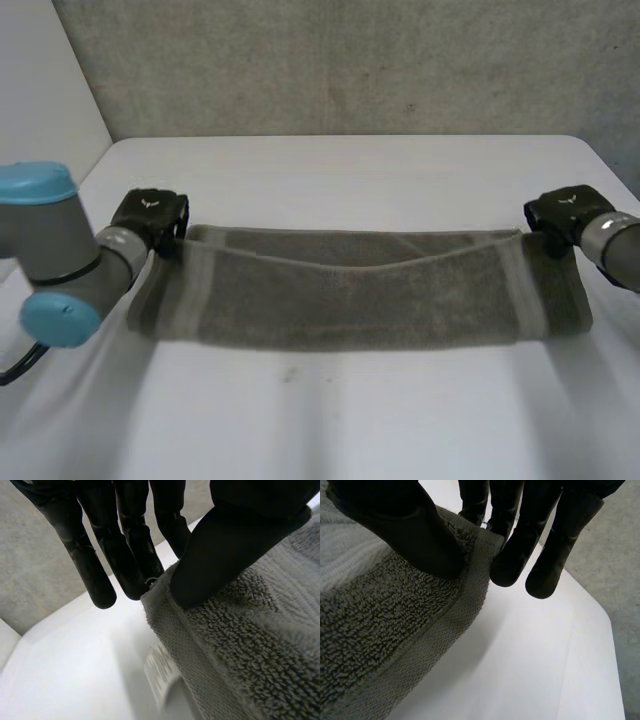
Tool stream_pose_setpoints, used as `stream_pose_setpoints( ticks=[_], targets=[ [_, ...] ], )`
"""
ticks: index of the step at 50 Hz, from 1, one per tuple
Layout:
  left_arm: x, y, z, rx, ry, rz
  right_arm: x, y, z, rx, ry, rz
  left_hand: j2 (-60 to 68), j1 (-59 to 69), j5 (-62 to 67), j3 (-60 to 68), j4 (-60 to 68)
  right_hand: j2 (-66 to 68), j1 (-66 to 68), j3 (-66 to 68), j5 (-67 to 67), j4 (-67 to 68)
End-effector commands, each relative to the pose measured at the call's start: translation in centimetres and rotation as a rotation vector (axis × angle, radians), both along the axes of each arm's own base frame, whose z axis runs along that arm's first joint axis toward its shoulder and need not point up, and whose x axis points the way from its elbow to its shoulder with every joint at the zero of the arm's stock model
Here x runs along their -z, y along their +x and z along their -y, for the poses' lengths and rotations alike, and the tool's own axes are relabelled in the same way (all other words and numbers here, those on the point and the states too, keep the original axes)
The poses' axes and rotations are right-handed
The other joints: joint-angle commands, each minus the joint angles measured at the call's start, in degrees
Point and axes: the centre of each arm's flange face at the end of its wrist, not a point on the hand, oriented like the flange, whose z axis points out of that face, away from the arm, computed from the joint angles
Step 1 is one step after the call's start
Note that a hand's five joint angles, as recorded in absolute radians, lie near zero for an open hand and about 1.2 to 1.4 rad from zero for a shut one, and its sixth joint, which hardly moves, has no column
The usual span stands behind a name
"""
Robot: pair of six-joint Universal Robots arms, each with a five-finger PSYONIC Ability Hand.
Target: Fold the towel.
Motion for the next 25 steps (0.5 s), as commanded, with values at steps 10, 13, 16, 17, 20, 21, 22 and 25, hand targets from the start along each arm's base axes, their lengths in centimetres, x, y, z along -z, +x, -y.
stream_pose_setpoints(
  ticks=[10,13,16,17,20,21,22,25],
  targets=[
    [0.9,-2.1,4.8,-0.043,-0.101,-0.005,1.2,1.9,4.2,0.050,-0.097,-0.025,10.2,11.2,10.8,10.3,10.1,3.7,3.2,3.4,2.9,3.0],
    [1.4,-2.1,5.1,-0.047,-0.097,-0.008,1.0,2.1,4.7,0.042,-0.113,-0.019,10.2,11.2,10.8,10.3,10.1,3.7,3.2,3.4,2.9,3.0],
    [1.8,-2.3,5.0,-0.045,-0.089,-0.010,0.9,2.4,4.9,0.027,-0.122,-0.006,-10.4,-9.5,-9.8,-10.4,-10.5,-66.3,-66.8,-66.6,-67.1,-67.0],
    [1.8,-2.3,5.0,-0.045,-0.089,-0.010,0.8,2.6,4.9,0.019,-0.126,-0.002,-10.7,-9.7,-10.1,-10.6,-10.7,-66.3,-66.8,-66.6,-67.1,-67.0],
    [1.8,-2.7,4.6,-0.035,-0.085,-0.024,-0.3,3.2,4.7,0.005,-0.149,0.011,-53.6,-52.6,-52.9,-53.5,-53.6,-66.3,-66.8,-66.6,-67.1,-67.0],
    [1.6,-2.7,4.4,-0.036,-0.081,-0.035,-0.3,3.2,4.7,0.005,-0.149,0.011,-59.8,-58.8,-59.2,-59.7,-59.9,-66.3,-66.8,-66.6,-67.1,-67.0],
    [1.6,-2.7,4.4,-0.036,-0.081,-0.036,-1.4,3.2,4.5,0.009,-0.167,0.025,-59.8,-58.8,-59.2,-59.7,-59.9,-66.3,-66.8,-66.6,-67.1,-67.0],
    [0.2,-2.6,4.2,-0.046,-0.094,-0.073,-4.1,3.1,3.9,0.024,-0.203,0.082,-59.8,-58.8,-59.2,-59.7,-59.9,-66.3,-66.8,-66.6,-67.1,-67.0]
  ],
)
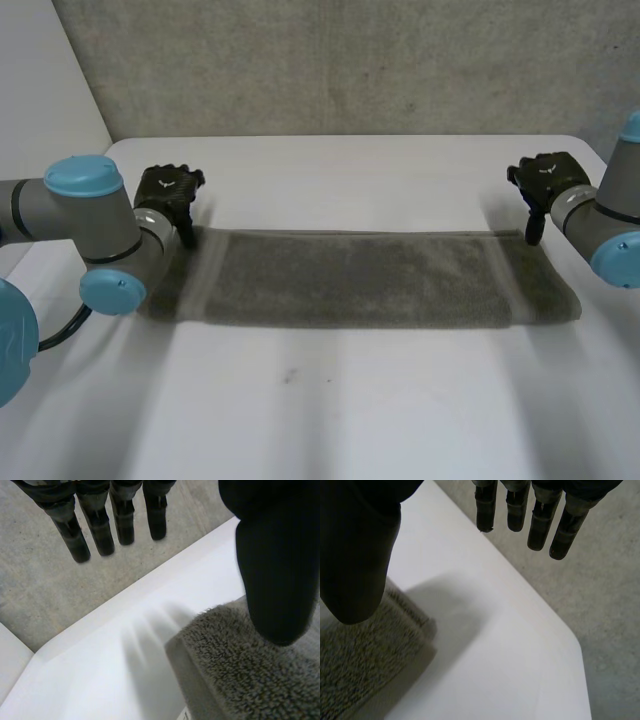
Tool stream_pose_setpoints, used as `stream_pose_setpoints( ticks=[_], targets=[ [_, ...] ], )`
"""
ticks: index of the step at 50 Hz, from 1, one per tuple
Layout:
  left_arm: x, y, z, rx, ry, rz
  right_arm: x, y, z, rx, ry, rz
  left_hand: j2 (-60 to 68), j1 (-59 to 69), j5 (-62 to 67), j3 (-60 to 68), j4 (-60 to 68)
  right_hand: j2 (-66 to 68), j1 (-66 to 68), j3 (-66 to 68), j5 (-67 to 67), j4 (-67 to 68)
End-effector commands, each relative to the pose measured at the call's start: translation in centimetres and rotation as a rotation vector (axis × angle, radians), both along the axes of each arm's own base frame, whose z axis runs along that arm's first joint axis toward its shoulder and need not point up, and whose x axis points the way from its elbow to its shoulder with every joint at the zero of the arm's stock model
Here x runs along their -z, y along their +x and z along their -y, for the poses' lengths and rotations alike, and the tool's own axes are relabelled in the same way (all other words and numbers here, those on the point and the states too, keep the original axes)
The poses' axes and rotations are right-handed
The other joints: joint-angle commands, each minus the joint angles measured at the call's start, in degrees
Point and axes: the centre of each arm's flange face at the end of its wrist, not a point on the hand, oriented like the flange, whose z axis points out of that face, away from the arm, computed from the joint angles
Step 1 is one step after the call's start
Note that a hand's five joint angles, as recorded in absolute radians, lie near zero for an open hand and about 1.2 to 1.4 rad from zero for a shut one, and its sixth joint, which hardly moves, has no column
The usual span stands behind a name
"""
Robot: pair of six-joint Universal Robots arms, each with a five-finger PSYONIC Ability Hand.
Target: Fold the towel.
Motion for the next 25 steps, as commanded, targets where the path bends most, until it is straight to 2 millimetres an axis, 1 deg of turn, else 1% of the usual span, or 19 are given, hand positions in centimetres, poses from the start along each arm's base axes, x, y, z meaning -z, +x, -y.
stream_pose_setpoints(
  ticks=[1,3,4,5,6,7,8,9,10,11,12,13,14,17,19,21,22,24,25],
  targets=[
    [-2.7,0.0,-0.9,-0.006,-0.014,-0.078,-4.3,0.3,-1.0,0.002,-0.066,0.079,-8.2,-8.2,-8.6,-8.3,-8.3,-4.4,-4.1,-4.2,-3.3,-5.0],
    [-3.4,0.2,-1.5,-0.012,-0.010,-0.106,-5.9,-0.2,-2.5,0.012,-0.060,0.124,-8.2,-8.2,-8.6,-8.3,-8.3,-4.4,-4.1,-4.2,-3.3,-5.0],
    [-4.0,0.5,-2.2,-0.016,0.002,-0.134,-5.9,-0.2,-2.5,0.012,-0.060,0.124,-8.2,-8.2,-8.6,-8.3,-8.3,-4.4,-4.1,-4.2,-3.3,-5.0],
    [-4.8,0.7,-3.2,-0.019,0.011,-0.160,-6.6,-0.4,-3.3,0.010,-0.061,0.131,-8.2,-8.2,-8.6,-8.3,-8.3,-4.4,-4.1,-4.2,-3.3,-5.0],
    [-4.8,0.7,-3.2,-0.019,0.011,-0.160,-6.6,-0.4,-3.3,0.010,-0.061,0.131,-8.2,-8.2,-8.6,-8.3,-8.3,-4.4,-4.1,-4.2,-3.3,-5.0],
    [-5.4,1.1,-4.2,-0.023,0.023,-0.182,-7.0,-0.4,-4.4,0.003,-0.058,0.131,-8.2,-8.2,-8.6,-8.3,-8.3,-4.4,-4.1,-4.2,-3.3,-5.0],
    [-5.4,1.1,-4.2,-0.023,0.023,-0.182,-7.0,-0.6,-5.5,0.001,-0.039,0.130,-8.2,-8.2,-8.6,-8.3,-8.3,-4.4,-4.1,-4.2,-3.3,-5.0],
    [-5.7,1.3,-5.4,-0.024,0.040,-0.197,-7.0,-0.6,-5.5,0.001,-0.039,0.130,-8.2,-8.2,-8.6,-8.3,-8.3,-4.4,-4.1,-4.2,-3.3,-5.0],
    [-5.9,1.7,-6.6,-0.029,0.058,-0.205,-6.6,-0.9,-6.7,0.006,-0.009,0.126,-8.2,-8.2,-8.6,-8.3,-8.3,-4.4,-4.1,-4.2,-3.3,-5.0],
    [-5.9,1.8,-6.6,-0.029,0.058,-0.206,-5.9,-1.2,-7.8,0.012,0.028,0.119,-8.2,-8.2,-8.6,-8.3,-8.3,-4.4,-4.1,-4.2,-3.3,-5.0],
    [-6.1,2.1,-7.9,-0.030,0.072,-0.210,-5.9,-1.2,-7.8,0.012,0.028,0.119,-8.2,-8.2,-8.6,-8.3,-8.3,-4.4,-4.1,-4.2,-3.3,-5.0],
    [-6.2,2.3,-8.9,-0.032,0.079,-0.214,-5.2,-1.5,-8.9,0.018,0.063,0.112,-8.2,-8.2,-8.6,-8.3,-8.3,-4.4,-4.1,-4.2,-3.3,-5.0],
    [-6.2,2.3,-8.9,-0.032,0.079,-0.214,-4.6,-1.9,-9.8,0.026,0.089,0.102,-8.2,-8.2,-8.6,-8.3,-8.3,-4.4,-4.1,-4.2,-3.3,-5.0],
    [-5.9,2.7,-10.8,-0.030,0.088,-0.213,-3.8,-2.1,-10.7,0.030,0.115,0.093,-8.2,-8.2,-8.6,-8.3,-8.3,-4.4,-4.1,-4.2,-3.3,-5.0],
    [-5.7,2.9,-11.5,-0.030,0.084,-0.214,-2.2,-2.6,-12.1,0.034,0.143,0.074,-8.2,-8.2,-8.6,-8.3,-8.3,4.0,4.3,4.2,5.1,3.4],
    [-5.3,3.1,-12.4,-0.025,0.055,-0.222,-1.4,-2.9,-12.4,0.037,0.140,0.064,-8.2,-8.2,-8.6,-8.3,-8.3,6.6,6.9,6.8,7.7,6.0],
    [-5.3,3.1,-12.4,-0.025,0.055,-0.222,-1.4,-2.9,-12.4,0.037,0.140,0.063,-8.2,-8.2,-8.6,-8.3,-8.3,6.6,6.9,6.8,7.7,6.0],
    [-5.0,3.2,-12.7,-0.024,0.040,-0.227,0.3,-3.5,-12.6,0.036,0.117,0.041,-8.2,-8.2,-8.6,-8.3,-8.3,11.3,11.6,11.5,12.4,10.7],
    [-4.8,3.3,-12.9,-0.024,0.026,-0.230,0.3,-3.5,-12.6,0.036,0.116,0.041,-8.2,-8.2,-8.6,-8.3,-8.3,11.3,11.6,11.5,12.4,10.7]
  ],
)
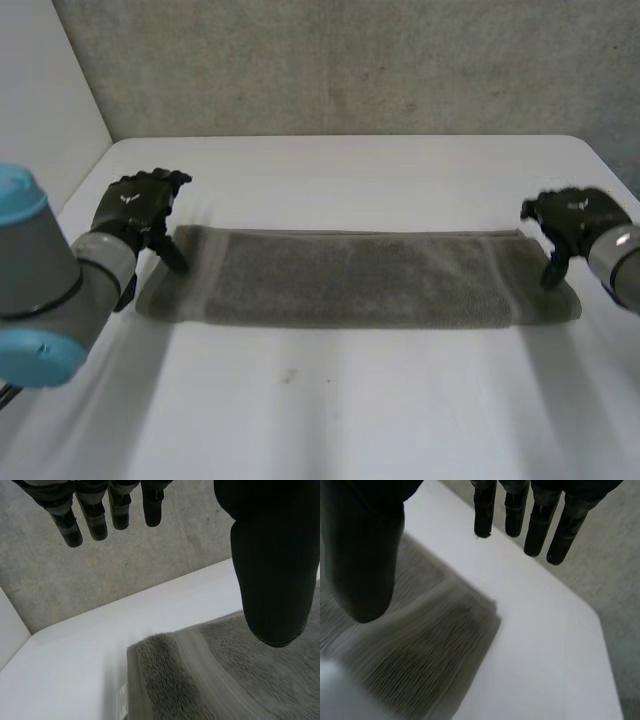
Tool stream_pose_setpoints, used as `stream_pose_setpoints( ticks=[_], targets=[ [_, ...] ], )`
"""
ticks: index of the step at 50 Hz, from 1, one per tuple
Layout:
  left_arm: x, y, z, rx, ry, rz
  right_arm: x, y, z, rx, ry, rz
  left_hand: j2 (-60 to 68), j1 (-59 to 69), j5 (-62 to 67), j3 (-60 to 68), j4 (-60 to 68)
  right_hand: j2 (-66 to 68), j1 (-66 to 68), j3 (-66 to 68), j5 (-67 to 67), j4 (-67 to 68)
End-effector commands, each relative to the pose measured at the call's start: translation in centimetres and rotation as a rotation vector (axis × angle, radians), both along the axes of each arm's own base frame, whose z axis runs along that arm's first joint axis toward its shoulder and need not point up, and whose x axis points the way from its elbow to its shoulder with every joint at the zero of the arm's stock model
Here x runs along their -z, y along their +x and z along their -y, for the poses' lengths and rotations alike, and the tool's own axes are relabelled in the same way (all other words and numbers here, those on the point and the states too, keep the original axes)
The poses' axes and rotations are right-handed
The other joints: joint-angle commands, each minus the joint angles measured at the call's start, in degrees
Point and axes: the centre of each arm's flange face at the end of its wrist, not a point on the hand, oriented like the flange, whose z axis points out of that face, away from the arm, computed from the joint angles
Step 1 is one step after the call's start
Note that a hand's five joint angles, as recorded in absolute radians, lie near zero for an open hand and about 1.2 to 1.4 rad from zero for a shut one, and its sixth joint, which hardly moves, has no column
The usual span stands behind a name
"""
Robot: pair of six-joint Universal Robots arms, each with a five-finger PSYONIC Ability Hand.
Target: Fold the towel.
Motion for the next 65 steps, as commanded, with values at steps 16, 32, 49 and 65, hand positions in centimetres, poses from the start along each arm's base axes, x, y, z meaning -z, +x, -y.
stream_pose_setpoints(
  ticks=[16,32,49,65],
  targets=[
    [1.4,0.5,-1.6,-0.007,-0.070,-0.014,7.8,-3.9,1.4,0.021,-0.002,-0.083,0.5,0.1,-1.6,0.5,0.4,61.7,60.6,61.2,60.2,61.2],
    [1.4,0.5,-1.6,-0.007,-0.067,-0.013,4.7,-14.3,4.6,0.247,-0.001,-0.302,0.5,0.1,-1.6,0.5,0.4,61.7,60.7,61.3,60.2,61.3],
    [1.1,0.6,-1.7,-0.010,-0.078,-0.014,-3.6,3.0,1.6,-0.101,-0.223,-0.072,0.5,0.1,-1.6,0.5,0.4,61.7,60.7,61.3,60.2,61.3],
    [1.2,0.6,-1.8,-0.005,-0.079,-0.013,5.0,24.1,-13.3,-0.700,-0.119,-0.039,0.5,0.1,-1.6,0.5,0.4,61.7,60.7,61.3,60.2,61.3]
  ],
)
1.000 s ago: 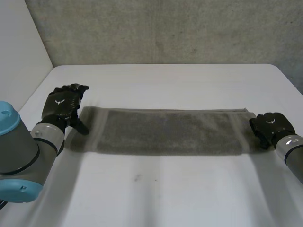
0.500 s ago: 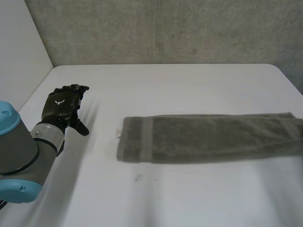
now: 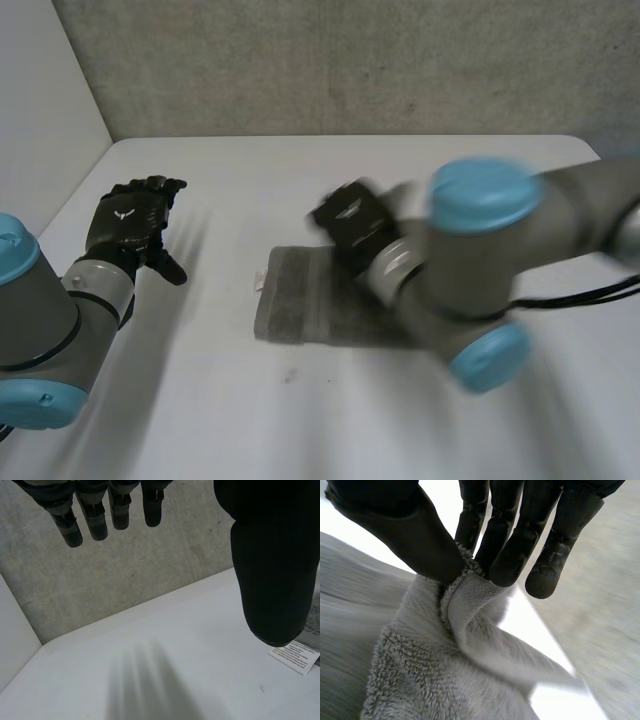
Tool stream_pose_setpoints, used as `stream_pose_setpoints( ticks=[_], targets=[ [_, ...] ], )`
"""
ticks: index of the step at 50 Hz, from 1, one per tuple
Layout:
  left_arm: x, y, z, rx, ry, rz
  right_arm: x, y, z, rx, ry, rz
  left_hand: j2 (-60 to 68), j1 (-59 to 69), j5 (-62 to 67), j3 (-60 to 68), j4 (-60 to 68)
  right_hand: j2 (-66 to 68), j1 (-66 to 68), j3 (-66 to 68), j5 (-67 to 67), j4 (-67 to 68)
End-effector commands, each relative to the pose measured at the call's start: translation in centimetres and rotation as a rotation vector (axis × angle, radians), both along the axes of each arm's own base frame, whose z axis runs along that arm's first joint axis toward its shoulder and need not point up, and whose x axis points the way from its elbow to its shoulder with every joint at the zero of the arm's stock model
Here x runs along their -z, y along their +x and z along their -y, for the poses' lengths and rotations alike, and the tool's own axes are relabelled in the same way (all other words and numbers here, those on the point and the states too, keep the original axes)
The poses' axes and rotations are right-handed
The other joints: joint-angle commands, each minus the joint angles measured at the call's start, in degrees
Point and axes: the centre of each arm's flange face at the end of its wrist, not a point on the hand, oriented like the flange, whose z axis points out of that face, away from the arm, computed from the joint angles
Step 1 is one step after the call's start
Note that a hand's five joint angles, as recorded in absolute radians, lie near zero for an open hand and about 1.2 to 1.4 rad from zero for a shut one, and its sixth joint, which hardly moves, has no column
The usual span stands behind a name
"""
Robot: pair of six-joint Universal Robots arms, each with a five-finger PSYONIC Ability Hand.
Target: Fold the towel.
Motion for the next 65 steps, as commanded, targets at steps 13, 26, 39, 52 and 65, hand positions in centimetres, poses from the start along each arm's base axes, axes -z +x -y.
stream_pose_setpoints(
  ticks=[13,26,39,52,65],
  targets=[
    [0.3,-0.1,-0.2,0.006,0.006,0.004,-0.9,0.2,-2.5,0.012,0.138,0.080,0.6,0.1,-1.6,0.5,0.5,-65.6,-66.0,-66.2,-66.4,-66.8],
    [0.3,-0.7,-0.8,0.028,0.006,0.006,2.6,-12.0,1.2,0.266,0.353,0.086,0.6,0.1,-1.6,0.5,0.5,-65.6,-66.0,-66.2,-66.4,-66.8],
    [0.6,-1.0,-1.0,0.039,0.013,0.009,7.1,-16.5,1.8,0.348,0.286,0.024,0.6,0.1,-1.6,0.5,0.5,4.4,4.0,3.8,3.6,3.2],
    [0.3,-1.1,-1.3,0.041,0.006,0.014,0.0,-5.4,-0.5,0.022,-0.097,-0.018,0.6,0.1,-1.6,0.5,0.5,4.4,4.0,3.8,3.6,3.2],
    [-2.5,-1.4,-1.6,0.054,-0.060,-0.009,4.9,3.5,-7.6,-0.356,-0.045,-0.299,0.6,0.1,-1.6,0.5,0.5,4.4,4.0,3.8,3.6,3.2]
  ],
)
